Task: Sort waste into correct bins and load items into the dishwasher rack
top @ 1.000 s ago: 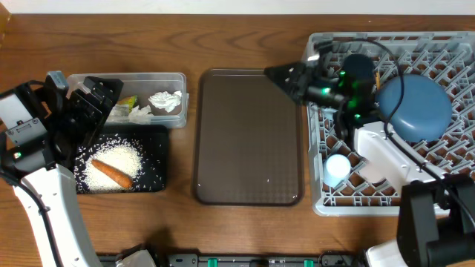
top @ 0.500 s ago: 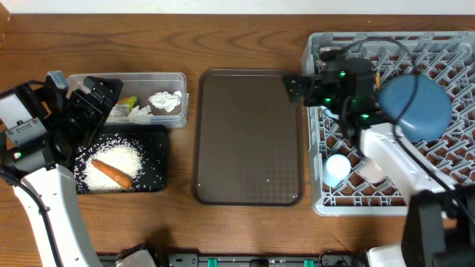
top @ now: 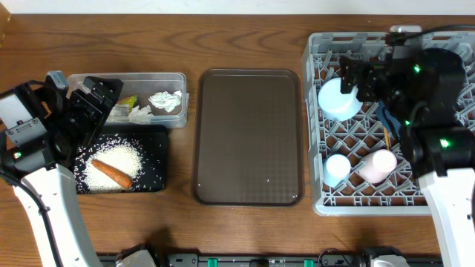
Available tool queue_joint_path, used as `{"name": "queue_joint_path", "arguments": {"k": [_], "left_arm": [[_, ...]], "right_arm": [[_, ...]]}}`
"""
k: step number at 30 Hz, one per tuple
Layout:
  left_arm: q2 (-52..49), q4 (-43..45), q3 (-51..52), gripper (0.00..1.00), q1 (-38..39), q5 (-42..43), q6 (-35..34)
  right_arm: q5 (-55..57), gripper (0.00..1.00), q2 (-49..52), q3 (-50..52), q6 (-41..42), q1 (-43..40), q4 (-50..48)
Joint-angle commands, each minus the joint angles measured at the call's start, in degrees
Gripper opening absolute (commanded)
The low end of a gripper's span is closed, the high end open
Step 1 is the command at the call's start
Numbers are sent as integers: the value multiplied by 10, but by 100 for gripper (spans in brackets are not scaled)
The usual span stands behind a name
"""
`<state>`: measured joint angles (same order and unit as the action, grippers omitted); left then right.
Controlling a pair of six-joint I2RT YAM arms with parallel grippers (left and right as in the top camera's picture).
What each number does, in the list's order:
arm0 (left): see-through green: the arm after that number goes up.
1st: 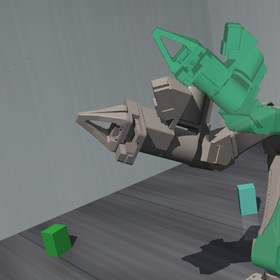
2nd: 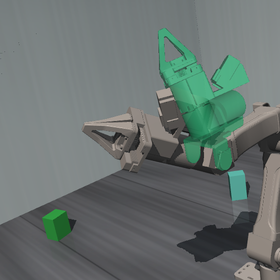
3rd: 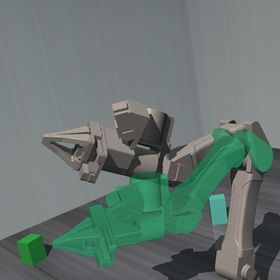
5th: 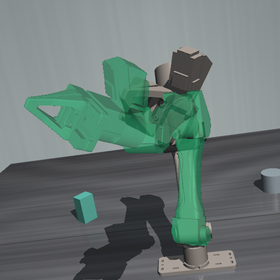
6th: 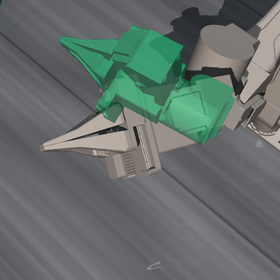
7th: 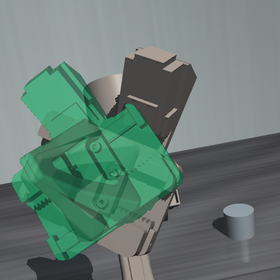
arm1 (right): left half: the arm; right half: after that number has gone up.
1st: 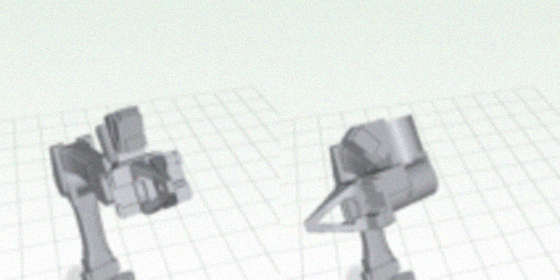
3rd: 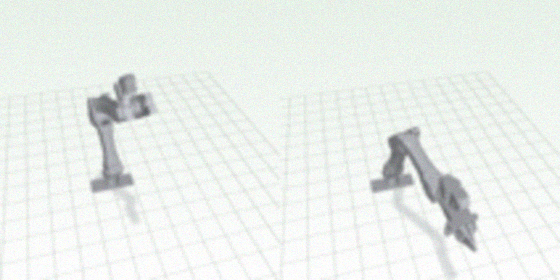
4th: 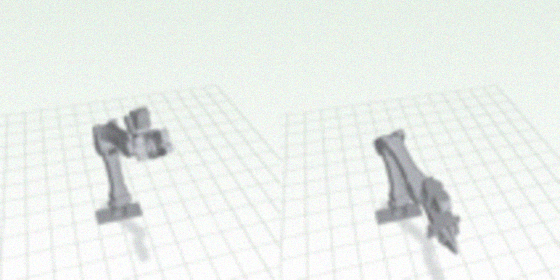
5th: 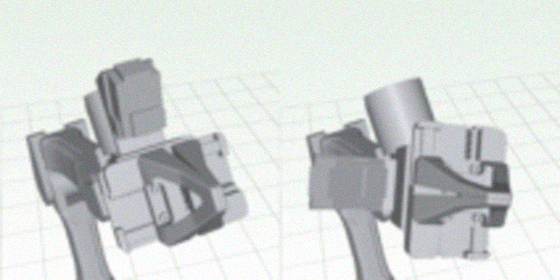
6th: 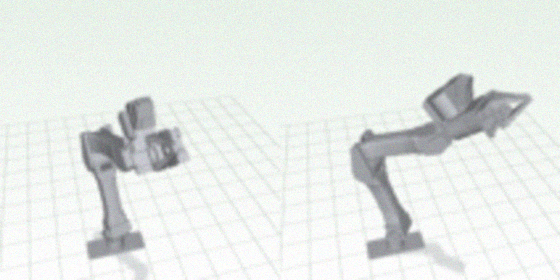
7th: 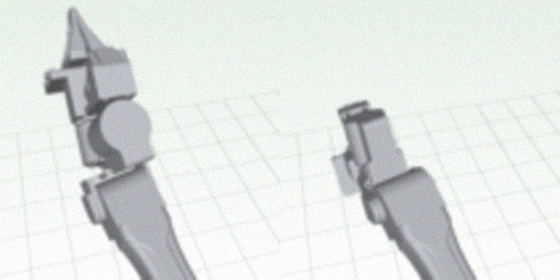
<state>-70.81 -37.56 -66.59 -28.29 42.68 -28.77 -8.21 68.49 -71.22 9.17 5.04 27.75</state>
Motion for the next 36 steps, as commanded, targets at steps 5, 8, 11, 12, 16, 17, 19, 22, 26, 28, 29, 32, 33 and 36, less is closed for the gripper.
{"name": "queue_joint_path", "arguments": {"k": [5, 8, 11, 12, 16, 17, 19, 22, 26, 28, 29, 32, 33, 36], "left_arm": [[8, -2, -12, 98, -3, 1, -5], [8, -2, -12, 98, -2, 1, -5], [8, -2, -12, 98, -2, 1, -5], [8, -2, -12, 98, -3, 1, -5], [8, -2, -12, 98, -2, 1, -5], [8, -2, -12, 98, -3, 1, -5], [8, -2, -12, 98, -3, 1, -5], [8, -2, -12, 98, -2, 1, -5], [8, -2, -12, 98, -3, 1, -5], [8, -2, -12, 98, -3, 1, -5], [8, -2, -12, 98, -3, 1, -5], [8, -2, -12, 98, -3, 1, -5], [8, -2, -12, 98, -2, 1, -5], [8, -2, -12, 98, -3, 1, -5]], "right_arm": [[18, 99, -4, -2, -18, -5, 4], [18, 99, -4, -2, -18, -5, 4], [18, 99, -4, -2, -18, -5, 7], [18, 99, -4, -2, -18, -5, 8], [18, 99, -4, -2, -18, -5, 24], [18, 99, -3, -2, -18, -5, 26], [18, 99, -3, -2, -18, -5, 31], [18, 99, -3, -2, -18, -5, 36], [18, 99, -3, -2, -18, -5, 49], [18, 99, -3, -2, -18, -5, 55], [18, 99, -3, -2, -18, -5, 56], [18, 99, -3, -2, -18, -5, 57], [18, 99, -3, -2, -18, -5, 57], [18, 99, -3, -2, -18, -5, 57]]}}
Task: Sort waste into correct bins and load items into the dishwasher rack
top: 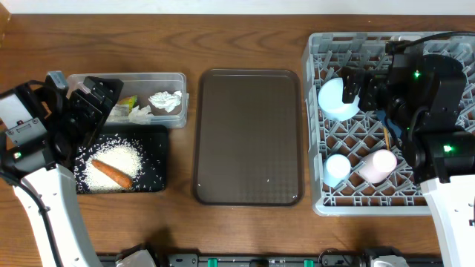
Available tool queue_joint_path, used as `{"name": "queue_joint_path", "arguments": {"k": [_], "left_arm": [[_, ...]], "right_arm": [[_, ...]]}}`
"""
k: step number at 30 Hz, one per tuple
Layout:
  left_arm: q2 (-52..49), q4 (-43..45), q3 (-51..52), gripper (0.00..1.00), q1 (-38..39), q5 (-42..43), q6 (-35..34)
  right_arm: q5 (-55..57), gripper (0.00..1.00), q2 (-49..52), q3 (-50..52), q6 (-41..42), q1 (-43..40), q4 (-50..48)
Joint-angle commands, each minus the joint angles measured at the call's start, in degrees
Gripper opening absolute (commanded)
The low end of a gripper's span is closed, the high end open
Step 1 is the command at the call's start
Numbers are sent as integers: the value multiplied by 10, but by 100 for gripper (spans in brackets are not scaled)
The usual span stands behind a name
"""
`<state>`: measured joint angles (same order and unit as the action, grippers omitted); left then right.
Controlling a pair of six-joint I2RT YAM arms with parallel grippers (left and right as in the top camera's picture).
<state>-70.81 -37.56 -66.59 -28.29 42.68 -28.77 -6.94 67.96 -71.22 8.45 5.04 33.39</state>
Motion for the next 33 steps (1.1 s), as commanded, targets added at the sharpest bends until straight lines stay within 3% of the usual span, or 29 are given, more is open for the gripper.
{"name": "queue_joint_path", "arguments": {"k": [1, 8, 16, 27, 33], "left_arm": [[8, -2, -12, 98, -3, 1, -5], [8, -2, -12, 98, -3, 1, -5], [8, -2, -12, 98, -3, 1, -5], [8, -2, -12, 98, -3, 1, -5], [8, -2, -12, 98, -3, 1, -5]], "right_arm": [[5, 99, 2, -2, -10, -5, 4], [5, 99, -63, 12, -10, -2, 45], [24, 99, -278, 140, -15, 12, 9], [25, 99, -619, 455, -15, 12, -200], [24, 99, -677, 568, -14, 11, -316]]}}
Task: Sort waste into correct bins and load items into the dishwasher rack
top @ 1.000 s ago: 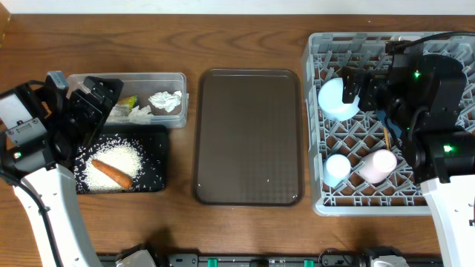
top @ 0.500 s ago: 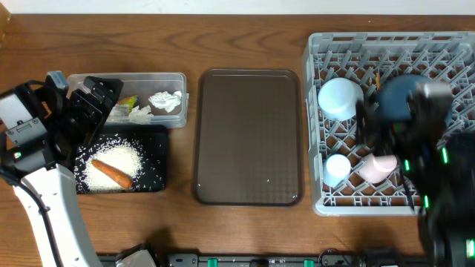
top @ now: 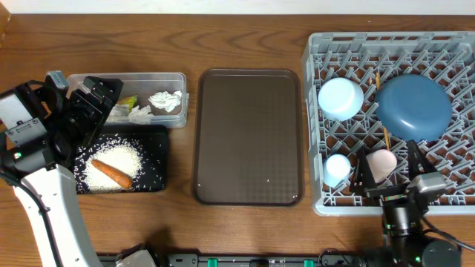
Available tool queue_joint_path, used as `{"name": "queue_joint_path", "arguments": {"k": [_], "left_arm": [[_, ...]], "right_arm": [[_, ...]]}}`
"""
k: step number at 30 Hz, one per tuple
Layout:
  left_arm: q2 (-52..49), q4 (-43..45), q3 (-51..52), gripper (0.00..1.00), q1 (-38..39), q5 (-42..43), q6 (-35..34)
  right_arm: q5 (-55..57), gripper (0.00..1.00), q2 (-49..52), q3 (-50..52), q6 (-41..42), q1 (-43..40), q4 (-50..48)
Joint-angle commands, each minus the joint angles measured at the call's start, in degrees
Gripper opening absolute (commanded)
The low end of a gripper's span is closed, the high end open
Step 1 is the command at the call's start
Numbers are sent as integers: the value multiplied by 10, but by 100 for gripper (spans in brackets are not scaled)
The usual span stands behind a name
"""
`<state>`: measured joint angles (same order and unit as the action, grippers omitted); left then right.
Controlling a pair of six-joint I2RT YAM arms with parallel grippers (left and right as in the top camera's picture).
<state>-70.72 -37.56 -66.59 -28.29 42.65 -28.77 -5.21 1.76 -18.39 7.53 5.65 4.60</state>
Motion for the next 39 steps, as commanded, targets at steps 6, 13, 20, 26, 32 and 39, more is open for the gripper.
{"name": "queue_joint_path", "arguments": {"k": [6, 13, 20, 26, 32, 39], "left_arm": [[7, -2, -12, 98, -2, 1, -5], [7, -2, -12, 98, -2, 1, -5], [7, -2, -12, 98, -3, 1, -5], [7, -2, -12, 98, -2, 1, -5], [7, -2, -12, 98, -2, 1, -5], [7, -2, -12, 98, -3, 1, -4]], "right_arm": [[9, 99, -14, 114, -3, 5, -101], [31, 99, -15, 182, -3, 4, -139], [38, 99, -15, 181, -35, 3, -76], [42, 99, -15, 181, -102, 3, -3], [47, 99, -15, 181, -140, 3, -3], [47, 99, -15, 181, -133, 3, -3]]}}
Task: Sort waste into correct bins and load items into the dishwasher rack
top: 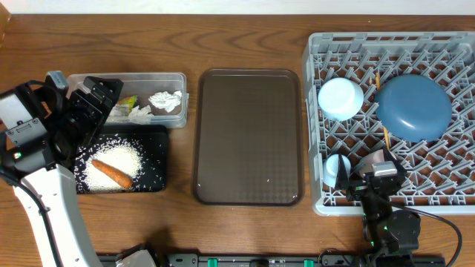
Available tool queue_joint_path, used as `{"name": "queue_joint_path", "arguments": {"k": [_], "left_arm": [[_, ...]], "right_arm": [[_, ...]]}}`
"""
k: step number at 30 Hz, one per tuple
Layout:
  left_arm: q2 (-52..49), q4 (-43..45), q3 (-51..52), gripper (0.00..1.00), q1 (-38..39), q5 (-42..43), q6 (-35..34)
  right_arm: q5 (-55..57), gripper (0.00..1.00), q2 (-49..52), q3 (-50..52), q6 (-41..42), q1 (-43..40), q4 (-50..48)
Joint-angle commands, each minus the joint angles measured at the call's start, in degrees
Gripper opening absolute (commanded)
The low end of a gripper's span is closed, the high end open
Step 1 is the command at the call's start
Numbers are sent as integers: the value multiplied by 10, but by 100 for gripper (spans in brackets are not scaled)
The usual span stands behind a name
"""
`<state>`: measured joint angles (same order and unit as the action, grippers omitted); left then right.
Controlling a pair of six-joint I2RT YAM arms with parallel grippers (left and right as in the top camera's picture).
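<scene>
The grey dishwasher rack point(319, 67) on the right holds a light blue bowl point(340, 98), a big blue plate point(413, 107), a small light blue cup point(336, 170) and a thin wooden stick point(384, 135). A pink cup point(373, 157) shows only as a sliver behind my right gripper point(377, 170), which sits low at the rack's front edge, its jaws too foreshortened to read. My left gripper point(98, 95) hovers open over the left end of the clear bin point(178, 78), which holds crumpled wrappers point(164, 101). A carrot point(112, 173) lies on rice in the black bin point(156, 141).
A brown tray point(249, 137) lies between the bins and the rack. My left arm point(44, 185) runs down the table's left side. The right arm's base point(390, 230) is below the rack's front edge.
My right arm has drawn further back toward the table's front edge and now covers most of the pink cup. The left arm and the bins are unchanged.
My right gripper was first over the rack's back part beside the light blue bowl, its arm hiding the blue plate. It stayed there a moment later. Then it was at the rack's front edge, the plate lying uncovered in the rack. Now it sits lower still.
</scene>
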<state>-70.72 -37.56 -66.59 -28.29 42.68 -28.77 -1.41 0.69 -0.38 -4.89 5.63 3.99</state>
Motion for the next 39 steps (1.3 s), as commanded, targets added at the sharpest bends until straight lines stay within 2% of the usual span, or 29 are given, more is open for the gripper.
{"name": "queue_joint_path", "arguments": {"k": [1, 13, 39], "left_arm": [[7, -2, -12, 98, -3, 1, -5], [7, -2, -12, 98, -3, 1, -5], [7, -2, -12, 98, -3, 1, -5]], "right_arm": [[9, 99, -4, 1, -10, 3, 3], [10, 99, -4, 1, -10, -42, 3], [10, 99, -4, 1, -10, -42, 3]]}}
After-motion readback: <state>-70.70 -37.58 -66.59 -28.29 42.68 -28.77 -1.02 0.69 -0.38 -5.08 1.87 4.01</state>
